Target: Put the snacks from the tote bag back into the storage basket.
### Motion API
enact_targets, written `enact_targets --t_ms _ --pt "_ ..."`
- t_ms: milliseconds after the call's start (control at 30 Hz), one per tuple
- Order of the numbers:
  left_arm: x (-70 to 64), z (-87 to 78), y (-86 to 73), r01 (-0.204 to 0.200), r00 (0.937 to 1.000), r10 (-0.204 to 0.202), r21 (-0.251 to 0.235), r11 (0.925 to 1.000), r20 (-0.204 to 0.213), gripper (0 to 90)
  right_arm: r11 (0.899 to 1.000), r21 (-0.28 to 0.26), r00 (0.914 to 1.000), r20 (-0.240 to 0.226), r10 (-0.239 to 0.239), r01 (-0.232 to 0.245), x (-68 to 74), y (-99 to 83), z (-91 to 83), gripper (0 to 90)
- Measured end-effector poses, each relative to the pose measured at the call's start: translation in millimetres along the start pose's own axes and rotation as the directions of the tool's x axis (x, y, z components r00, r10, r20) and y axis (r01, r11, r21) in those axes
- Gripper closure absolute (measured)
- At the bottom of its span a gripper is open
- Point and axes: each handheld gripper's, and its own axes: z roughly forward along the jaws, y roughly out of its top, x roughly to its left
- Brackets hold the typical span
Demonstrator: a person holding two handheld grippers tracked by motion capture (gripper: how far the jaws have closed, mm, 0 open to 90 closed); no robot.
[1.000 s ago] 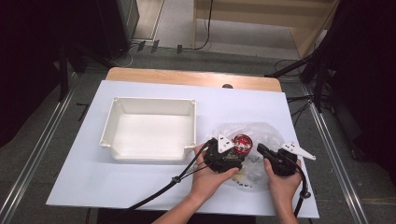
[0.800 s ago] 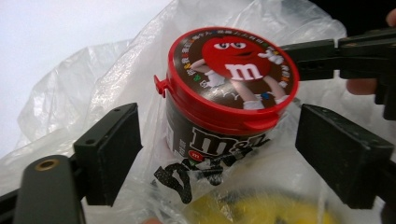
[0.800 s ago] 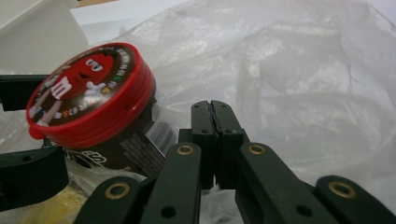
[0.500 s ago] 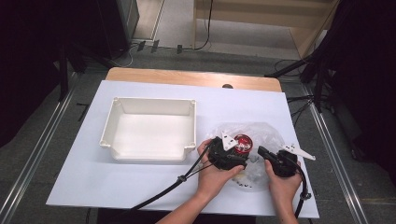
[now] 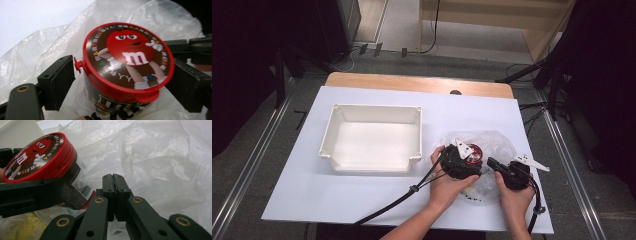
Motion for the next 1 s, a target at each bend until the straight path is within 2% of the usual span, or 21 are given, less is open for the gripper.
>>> enact_targets --t_ms 67,100,367,633,733,1000 --pt "-1.1 -1.7 0.2 -0.016 0.9998 0.016 -0.003 0.9999 0.010 20.0 1.000 0.000 1.0000 -0.001 -0.003 0.003 0.2 -0.1 0.2 90.0" --pt "-3.1 -2.6 0.5 -0.025 0.9997 0.025 -0.003 0.9997 -0.007 24.2 1.000 -0.001 1.0000 0.000 -0.004 0.004 0.2 -0.2 0.4 90.0" --pt "-3.1 -4.6 1.1 -0.024 0.9996 0.024 0.008 0.9997 -0.015 25.3 1.000 0.001 0.9999 0.000 -0.013 0.013 1.2 -0.7 0.3 90.0" --pt "-2.3 -20.1 5.8 -0.034 0.9991 0.035 -0.018 0.9992 0.026 25.6 1.000 0.000 0.9996 0.003 -0.028 0.028 2.6 -1.2 0.6 90.0" --pt "1.1 -28.3 10.2 -0.041 0.9979 0.042 -0.020 0.9990 0.048 25.6 0.999 0.003 0.9994 0.005 -0.034 0.034 3.2 -1.4 0.2 90.0" --pt "9.5 -51.4 18.4 -0.038 0.9964 0.043 -0.058 0.9976 0.074 25.7 0.998 -0.012 0.9985 0.012 -0.053 0.053 5.6 -1.8 -0.6 90.0"
